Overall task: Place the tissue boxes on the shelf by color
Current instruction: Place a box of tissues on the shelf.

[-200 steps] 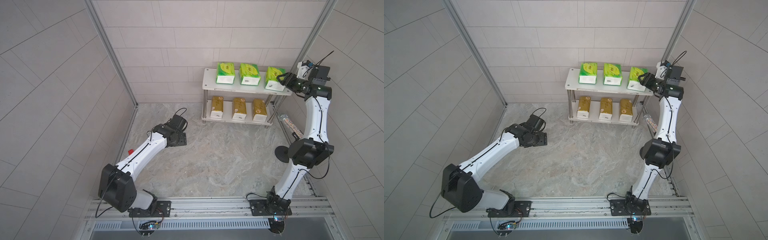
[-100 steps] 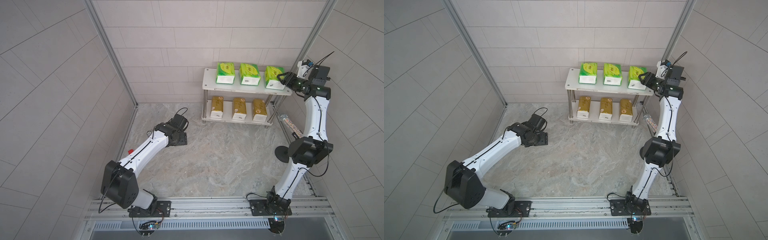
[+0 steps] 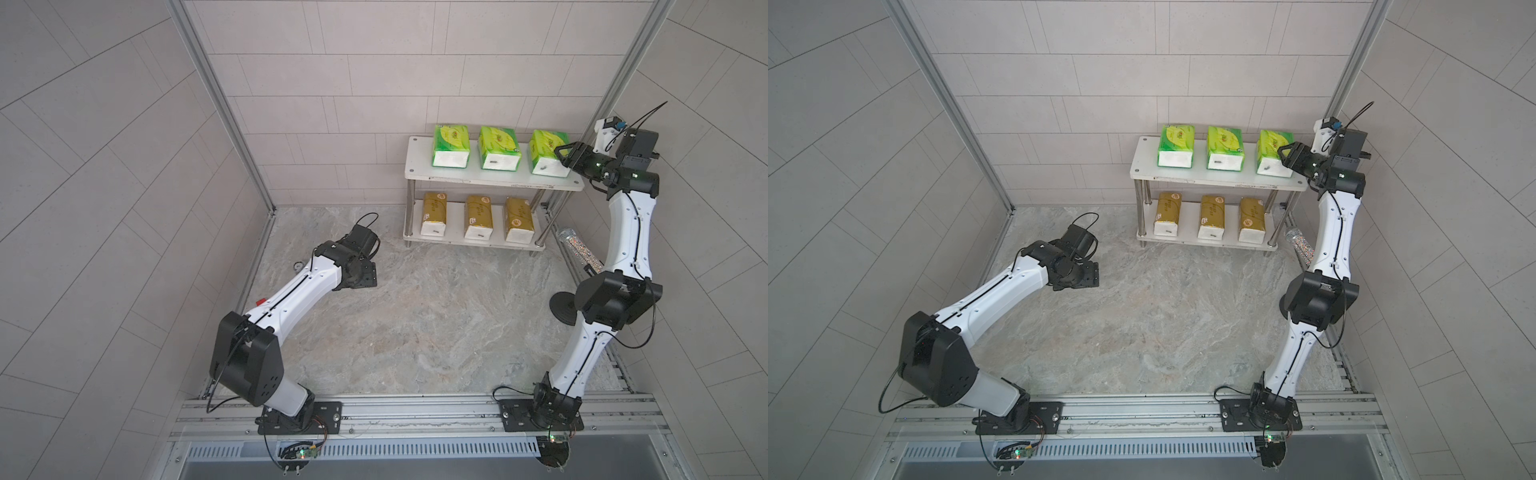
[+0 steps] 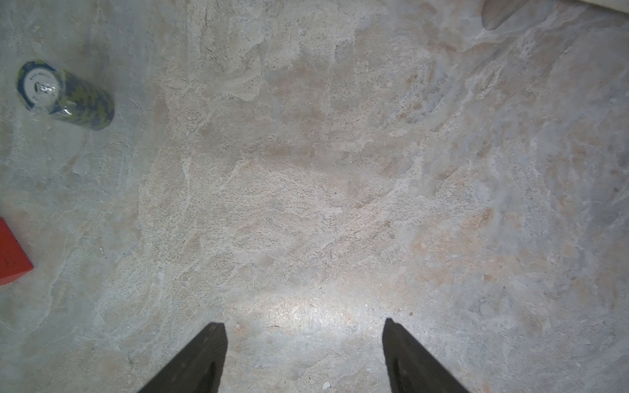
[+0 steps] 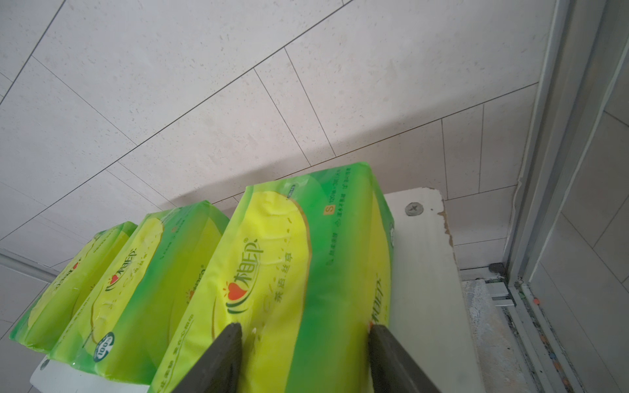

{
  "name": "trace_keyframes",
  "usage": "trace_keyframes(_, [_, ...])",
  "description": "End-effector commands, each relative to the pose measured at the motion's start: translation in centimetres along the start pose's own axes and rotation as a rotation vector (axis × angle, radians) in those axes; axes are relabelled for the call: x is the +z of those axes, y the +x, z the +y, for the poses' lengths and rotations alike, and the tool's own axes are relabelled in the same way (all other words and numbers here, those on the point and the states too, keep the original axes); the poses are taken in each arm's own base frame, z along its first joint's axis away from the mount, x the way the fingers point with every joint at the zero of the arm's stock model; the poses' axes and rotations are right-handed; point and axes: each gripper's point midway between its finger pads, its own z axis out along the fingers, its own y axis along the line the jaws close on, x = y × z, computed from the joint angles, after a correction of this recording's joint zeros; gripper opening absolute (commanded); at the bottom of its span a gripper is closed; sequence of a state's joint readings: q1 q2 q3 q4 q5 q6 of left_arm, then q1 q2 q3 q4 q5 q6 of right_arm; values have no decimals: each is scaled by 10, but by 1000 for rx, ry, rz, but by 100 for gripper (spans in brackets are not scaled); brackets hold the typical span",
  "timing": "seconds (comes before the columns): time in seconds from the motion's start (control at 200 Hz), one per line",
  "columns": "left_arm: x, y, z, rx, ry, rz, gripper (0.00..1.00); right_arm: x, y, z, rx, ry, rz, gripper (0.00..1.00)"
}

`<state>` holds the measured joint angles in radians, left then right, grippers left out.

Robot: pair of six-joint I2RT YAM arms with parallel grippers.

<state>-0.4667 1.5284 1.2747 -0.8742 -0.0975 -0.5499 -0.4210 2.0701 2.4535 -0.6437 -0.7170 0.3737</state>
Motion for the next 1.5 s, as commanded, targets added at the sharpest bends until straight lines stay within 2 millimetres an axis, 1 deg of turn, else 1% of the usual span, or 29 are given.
trace_keyframes(0.0, [-5,-6,0,4,-2,-6,80,23,48,-49,72,114,142,63])
trace_keyframes(0.17, [-3,-6,0,7,-4,-4,80,26,47,-43,65,75,141,63])
trace_keyframes(0.405, [-3,-6,1,13,-8,-6,80,26,51,-43,54,72,158,65])
trace_keyframes(0.66, [-4,-8,0,15,-5,-8,80,24,45,-35,65,49,138,65])
trace_keyframes(0.841, [-6,-7,2,15,-10,-13,80,24,43,-35,69,51,130,66])
trace_keyframes(0.926, [-6,-6,2,13,-7,-13,80,22,41,-34,75,56,125,68])
trace_keyframes(1.101, [-8,-7,2,12,-6,-18,80,18,30,-27,83,40,90,73])
trace_keyframes(1.491, [-11,-5,4,11,-2,-24,80,11,7,-21,124,33,10,82])
